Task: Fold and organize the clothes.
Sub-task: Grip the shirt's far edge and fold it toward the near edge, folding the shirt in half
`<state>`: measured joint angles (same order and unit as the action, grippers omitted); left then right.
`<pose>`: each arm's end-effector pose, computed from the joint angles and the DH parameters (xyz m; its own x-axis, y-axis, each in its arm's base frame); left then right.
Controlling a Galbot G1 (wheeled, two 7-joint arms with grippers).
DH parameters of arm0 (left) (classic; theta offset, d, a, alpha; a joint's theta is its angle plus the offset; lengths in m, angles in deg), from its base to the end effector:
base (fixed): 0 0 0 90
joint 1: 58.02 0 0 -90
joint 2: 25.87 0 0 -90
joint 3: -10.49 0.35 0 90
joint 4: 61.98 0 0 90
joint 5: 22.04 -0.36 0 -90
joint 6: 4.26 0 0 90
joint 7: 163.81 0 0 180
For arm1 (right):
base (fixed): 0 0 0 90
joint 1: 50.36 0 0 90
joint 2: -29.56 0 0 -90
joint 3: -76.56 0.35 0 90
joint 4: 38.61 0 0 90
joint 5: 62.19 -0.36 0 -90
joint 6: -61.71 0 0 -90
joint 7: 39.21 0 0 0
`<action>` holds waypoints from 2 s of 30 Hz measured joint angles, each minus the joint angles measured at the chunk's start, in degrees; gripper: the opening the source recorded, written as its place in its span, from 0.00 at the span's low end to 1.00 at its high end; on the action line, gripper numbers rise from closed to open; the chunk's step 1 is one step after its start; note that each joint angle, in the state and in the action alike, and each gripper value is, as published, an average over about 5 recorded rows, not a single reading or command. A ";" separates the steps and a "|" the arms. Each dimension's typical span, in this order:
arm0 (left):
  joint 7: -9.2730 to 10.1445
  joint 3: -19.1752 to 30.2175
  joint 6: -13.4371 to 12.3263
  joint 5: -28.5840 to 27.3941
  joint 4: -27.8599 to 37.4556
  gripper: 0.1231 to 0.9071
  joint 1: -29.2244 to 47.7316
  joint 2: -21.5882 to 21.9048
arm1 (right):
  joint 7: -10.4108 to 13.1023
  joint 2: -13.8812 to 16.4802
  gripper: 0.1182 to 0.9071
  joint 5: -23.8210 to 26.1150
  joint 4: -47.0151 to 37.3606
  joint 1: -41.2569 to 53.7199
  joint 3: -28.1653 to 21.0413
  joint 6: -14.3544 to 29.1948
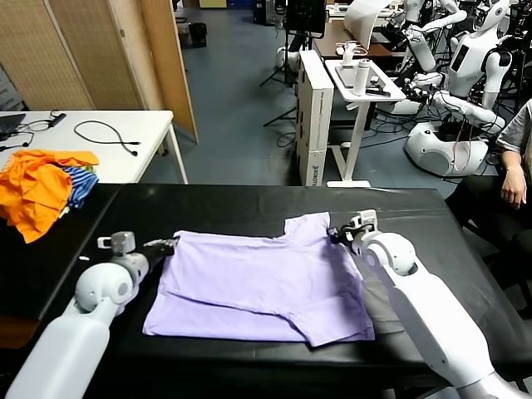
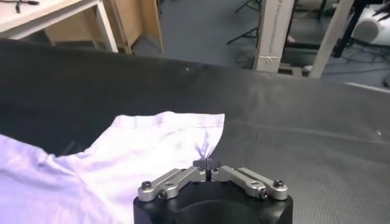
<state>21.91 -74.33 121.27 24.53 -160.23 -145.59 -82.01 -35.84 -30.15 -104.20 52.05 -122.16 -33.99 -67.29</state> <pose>0.3658 0.1395 -0.2504 -0.8552 0.1614 0.4926 0.0903 0.9821 -0.1651 0.4334 -0.0653 -0.2390 -0.8025 -0.2908 0.5210 -0.2792 0.9547 0.1027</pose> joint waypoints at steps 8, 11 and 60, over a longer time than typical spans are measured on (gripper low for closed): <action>-0.57 -2.89 -2.01 -0.49 -3.16 0.07 -3.92 -0.17 | 3.44 2.92 0.03 -6.61 9.09 -6.09 5.07 -3.07; -0.53 -3.50 -2.22 -0.49 -4.47 0.07 -5.20 -0.18 | 4.06 4.60 0.03 -8.57 13.83 -9.08 7.07 -3.22; -6.85 -9.84 -33.56 -20.65 -13.67 0.03 -28.66 -6.77 | 5.45 10.03 0.03 -3.81 36.37 -42.75 16.74 -3.19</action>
<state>15.06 -84.17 87.71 3.88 -173.90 -174.25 -88.79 -30.39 -20.12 -108.01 88.41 -164.90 -17.24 -70.48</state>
